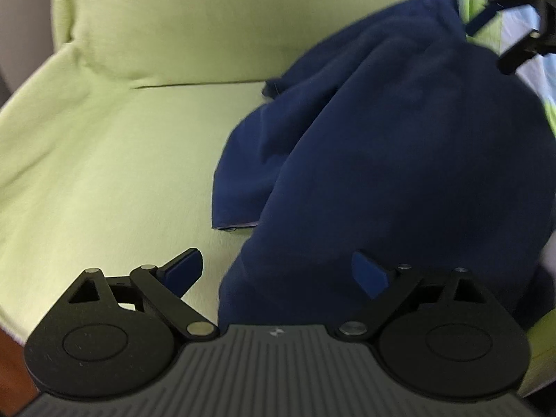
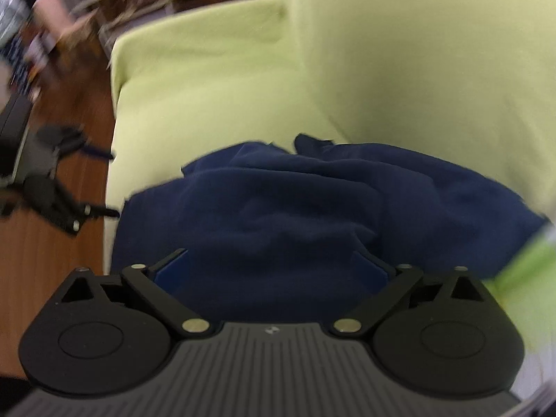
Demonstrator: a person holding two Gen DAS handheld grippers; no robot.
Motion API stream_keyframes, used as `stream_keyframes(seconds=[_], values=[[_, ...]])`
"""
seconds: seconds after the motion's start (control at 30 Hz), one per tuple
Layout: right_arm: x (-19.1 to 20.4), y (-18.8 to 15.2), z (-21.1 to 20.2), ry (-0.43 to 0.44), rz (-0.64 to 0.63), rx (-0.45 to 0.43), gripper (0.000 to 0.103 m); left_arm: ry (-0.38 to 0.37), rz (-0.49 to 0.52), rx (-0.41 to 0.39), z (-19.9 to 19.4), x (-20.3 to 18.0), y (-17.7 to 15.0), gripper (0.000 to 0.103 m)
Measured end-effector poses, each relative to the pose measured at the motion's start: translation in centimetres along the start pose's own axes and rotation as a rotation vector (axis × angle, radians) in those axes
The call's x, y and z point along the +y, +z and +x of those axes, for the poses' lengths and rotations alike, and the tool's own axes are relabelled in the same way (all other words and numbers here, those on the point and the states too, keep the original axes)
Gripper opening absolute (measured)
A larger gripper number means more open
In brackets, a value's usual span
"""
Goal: Fold clothes
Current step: 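Grasp the navy cloth edge with the left gripper while the right gripper grasps another edge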
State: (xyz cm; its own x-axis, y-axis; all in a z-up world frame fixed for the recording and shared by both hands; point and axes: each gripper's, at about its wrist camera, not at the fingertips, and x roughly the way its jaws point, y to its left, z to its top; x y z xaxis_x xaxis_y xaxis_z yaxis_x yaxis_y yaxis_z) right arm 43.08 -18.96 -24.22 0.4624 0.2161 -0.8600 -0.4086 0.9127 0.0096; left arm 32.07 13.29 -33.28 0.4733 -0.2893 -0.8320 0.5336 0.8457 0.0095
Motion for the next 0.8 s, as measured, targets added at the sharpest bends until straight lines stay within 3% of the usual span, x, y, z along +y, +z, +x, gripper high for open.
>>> stream_keyframes(seconds=[0.1,0.23,0.3,0.37,0.43,0.47,0.5,0.6,0.8], values=[[-1.5,1.8,3.5,-0.017,-0.046,0.056,0.092,-0.050,0.024,0.010,2.7,1.6,-0.5,0.086],[-4.1,1.7,5.5,-0.026,0.077,0.100,0.092,-0.153,0.033,0.016,5.3,2.9,-1.1,0.083],[-5.0,1.0,5.4,-0.015,0.143,0.098,0.092,-0.211,0.032,0.026,5.5,3.0,-1.3,0.061],[-5.9,0.6,5.2,0.004,0.202,0.104,0.089,-0.263,0.035,0.048,5.4,2.9,-1.6,0.051],[-7.2,0.1,5.3,0.082,0.299,0.109,0.069,-0.273,0.050,0.059,5.0,2.8,-1.8,0.029],[-7.3,0.1,5.3,0.097,0.312,0.108,0.045,-0.265,0.064,0.060,4.4,2.6,-2.0,0.017],[-7.2,0.0,5.2,0.118,0.323,0.108,0.027,-0.255,0.070,0.054,3.4,2.4,-2.2,0.014],[-6.1,0.7,4.0,0.130,0.300,0.066,0.013,-0.240,0.074,0.029,1.0,2.1,-2.8,0.011],[-3.2,0.5,-3.1,0.183,0.342,-0.063,0.009,-0.243,0.081,-0.078,-8.5,-0.7,-3.6,0.011]])
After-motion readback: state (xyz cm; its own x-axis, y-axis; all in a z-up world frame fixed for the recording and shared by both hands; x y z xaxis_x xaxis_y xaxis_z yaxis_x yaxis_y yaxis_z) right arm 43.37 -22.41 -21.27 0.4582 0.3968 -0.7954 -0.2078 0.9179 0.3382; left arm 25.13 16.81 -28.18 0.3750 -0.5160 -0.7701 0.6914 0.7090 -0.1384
